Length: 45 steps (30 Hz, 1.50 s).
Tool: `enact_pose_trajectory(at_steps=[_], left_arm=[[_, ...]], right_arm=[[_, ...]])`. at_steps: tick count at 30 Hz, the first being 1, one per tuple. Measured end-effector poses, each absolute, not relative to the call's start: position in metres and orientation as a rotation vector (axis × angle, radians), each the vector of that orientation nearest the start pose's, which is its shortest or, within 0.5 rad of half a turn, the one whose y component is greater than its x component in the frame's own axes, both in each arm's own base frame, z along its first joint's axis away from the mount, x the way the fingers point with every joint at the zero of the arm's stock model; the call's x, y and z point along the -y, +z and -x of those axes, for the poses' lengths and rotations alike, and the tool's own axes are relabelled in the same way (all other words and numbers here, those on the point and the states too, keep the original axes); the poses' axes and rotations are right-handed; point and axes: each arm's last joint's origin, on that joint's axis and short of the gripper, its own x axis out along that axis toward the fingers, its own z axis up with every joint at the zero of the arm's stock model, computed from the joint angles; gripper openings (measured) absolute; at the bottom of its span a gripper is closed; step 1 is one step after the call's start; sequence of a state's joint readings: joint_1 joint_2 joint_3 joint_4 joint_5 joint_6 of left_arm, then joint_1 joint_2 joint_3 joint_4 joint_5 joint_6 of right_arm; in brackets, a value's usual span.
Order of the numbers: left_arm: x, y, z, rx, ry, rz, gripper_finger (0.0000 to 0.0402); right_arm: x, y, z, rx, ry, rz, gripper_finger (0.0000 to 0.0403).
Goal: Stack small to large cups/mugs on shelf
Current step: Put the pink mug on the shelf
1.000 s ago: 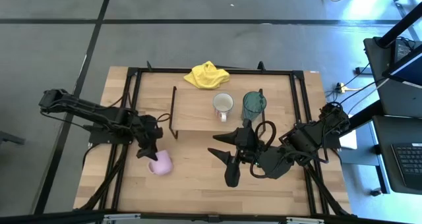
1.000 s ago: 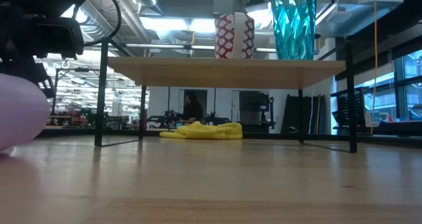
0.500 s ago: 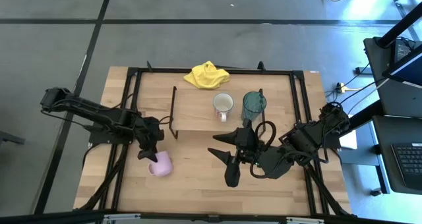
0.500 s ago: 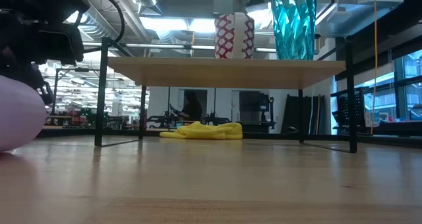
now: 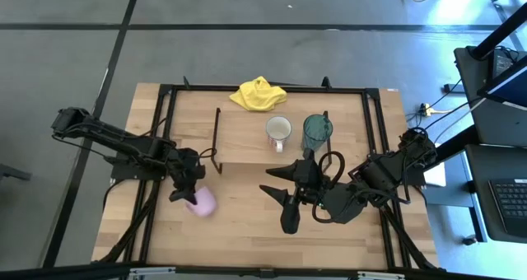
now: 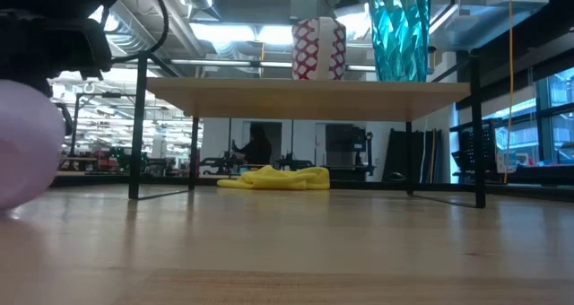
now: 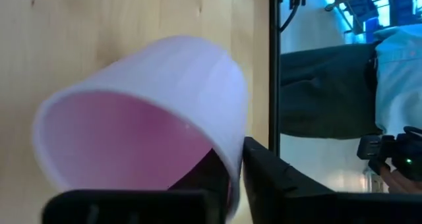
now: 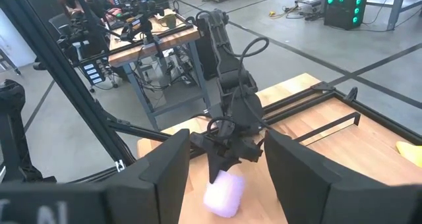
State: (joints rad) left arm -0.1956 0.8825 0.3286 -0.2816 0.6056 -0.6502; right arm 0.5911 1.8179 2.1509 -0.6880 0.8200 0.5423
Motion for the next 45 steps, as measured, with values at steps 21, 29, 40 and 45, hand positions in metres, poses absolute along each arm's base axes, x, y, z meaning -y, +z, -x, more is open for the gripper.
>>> enact_pose_trajectory(at_steps=[21,29,40,45], left_arm=[[0.047,0.326,-0.134,-0.857,-0.358,0.813,0.0005],[0.054,0.407,-0.136,-0.985,-0.066,0.622,0.0004],[0.088,0.419,-0.225,-1.240,0.169,0.519,0.0004],[0.094,0.418,-0.258,-1.268,0.171,0.559,0.0004]], right_arm=[[-0.188,0.462,-0.327,-0.245,-0.284,-0.341,0.0197],[-0.185,0.462,-0.328,-0.255,-0.282,-0.299,0.0197],[-0.184,0.462,-0.329,-0.257,-0.280,-0.290,0.0197],[-0.186,0.463,-0.325,-0.270,-0.257,-0.287,0.0197]])
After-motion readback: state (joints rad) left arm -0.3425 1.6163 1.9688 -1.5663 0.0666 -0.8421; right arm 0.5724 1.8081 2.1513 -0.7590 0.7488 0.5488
